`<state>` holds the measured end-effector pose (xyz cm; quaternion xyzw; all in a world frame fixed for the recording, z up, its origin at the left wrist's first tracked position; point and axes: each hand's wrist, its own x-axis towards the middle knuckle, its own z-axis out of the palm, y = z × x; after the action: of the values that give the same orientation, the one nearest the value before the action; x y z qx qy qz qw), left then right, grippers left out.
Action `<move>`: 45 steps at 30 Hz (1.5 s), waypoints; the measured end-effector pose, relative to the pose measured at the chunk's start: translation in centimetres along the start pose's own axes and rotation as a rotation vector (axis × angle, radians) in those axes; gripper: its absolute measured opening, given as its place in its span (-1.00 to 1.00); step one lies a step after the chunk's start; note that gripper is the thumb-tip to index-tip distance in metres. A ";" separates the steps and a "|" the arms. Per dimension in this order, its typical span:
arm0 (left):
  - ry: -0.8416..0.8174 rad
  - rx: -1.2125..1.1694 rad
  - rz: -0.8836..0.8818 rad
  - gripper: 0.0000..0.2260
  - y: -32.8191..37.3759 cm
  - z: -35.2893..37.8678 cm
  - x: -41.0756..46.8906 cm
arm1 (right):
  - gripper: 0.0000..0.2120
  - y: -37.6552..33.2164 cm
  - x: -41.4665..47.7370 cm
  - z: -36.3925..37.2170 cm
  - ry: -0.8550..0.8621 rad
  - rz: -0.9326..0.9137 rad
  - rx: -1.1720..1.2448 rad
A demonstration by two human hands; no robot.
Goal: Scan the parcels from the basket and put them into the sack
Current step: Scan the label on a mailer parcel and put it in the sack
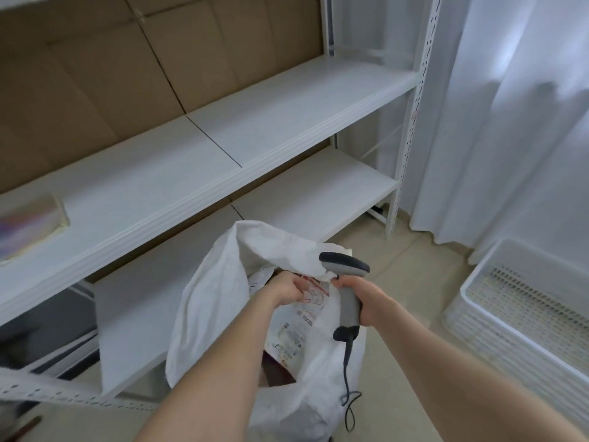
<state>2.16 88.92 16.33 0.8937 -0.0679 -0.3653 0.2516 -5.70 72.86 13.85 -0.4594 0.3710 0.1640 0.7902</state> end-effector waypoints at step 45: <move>0.080 0.336 -0.008 -0.68 -7.0 -5.6 -2.1 | -0.86 1.4 -5.2 5.2 0.308 -0.148 -0.223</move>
<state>4.05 97.86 17.60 0.9373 -0.1145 -0.3136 0.0996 -7.77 78.49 18.40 -0.5897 0.4324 0.0731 0.6782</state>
